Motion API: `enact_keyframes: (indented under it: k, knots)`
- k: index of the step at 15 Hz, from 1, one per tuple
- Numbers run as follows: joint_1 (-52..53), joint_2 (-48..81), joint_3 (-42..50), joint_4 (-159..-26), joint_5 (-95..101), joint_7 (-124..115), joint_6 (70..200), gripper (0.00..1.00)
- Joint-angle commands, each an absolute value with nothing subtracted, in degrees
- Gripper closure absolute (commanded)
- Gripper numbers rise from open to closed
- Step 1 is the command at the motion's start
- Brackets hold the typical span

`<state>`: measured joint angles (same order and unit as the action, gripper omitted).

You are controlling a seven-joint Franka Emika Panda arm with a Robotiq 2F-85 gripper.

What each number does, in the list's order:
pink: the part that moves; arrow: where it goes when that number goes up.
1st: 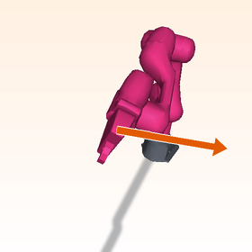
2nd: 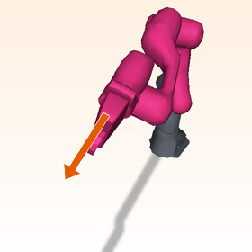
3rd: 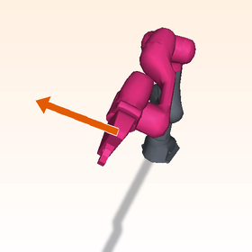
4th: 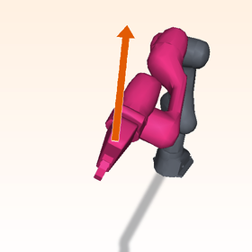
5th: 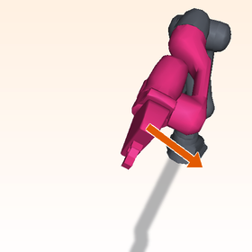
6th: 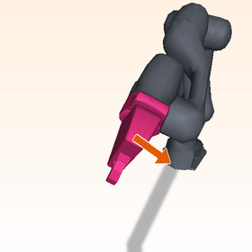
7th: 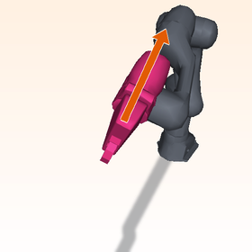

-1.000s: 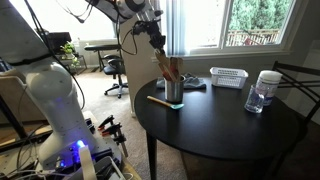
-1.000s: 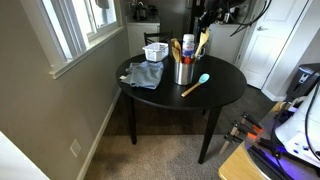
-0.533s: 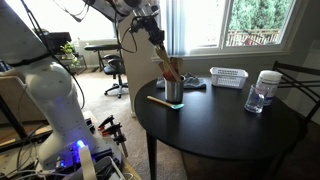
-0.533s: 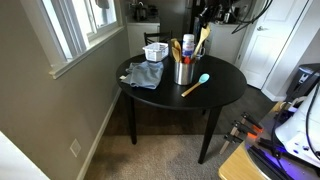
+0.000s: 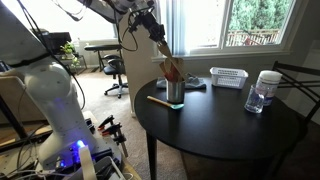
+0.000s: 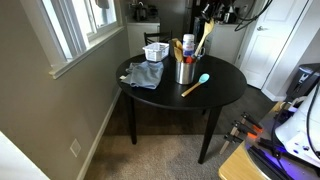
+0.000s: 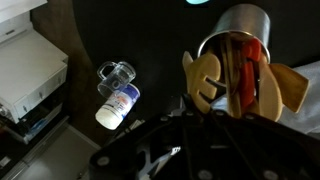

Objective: Remove one wooden spatula from the silver holder and place it on the table.

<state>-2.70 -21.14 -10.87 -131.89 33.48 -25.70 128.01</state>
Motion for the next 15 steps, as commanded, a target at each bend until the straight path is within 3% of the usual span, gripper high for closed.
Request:
enact_keyframes:
  k: [1,8,15]
  knots:
    - [-4.19,-22.19,-11.73,-132.69,38.31,-29.01,125.21,0.94]
    - [-3.64,-21.48,-9.57,-137.92,39.13,-28.90,123.09,0.94]
    - [-7.37,-19.93,-4.78,-146.23,41.32,-33.34,139.20,0.94]
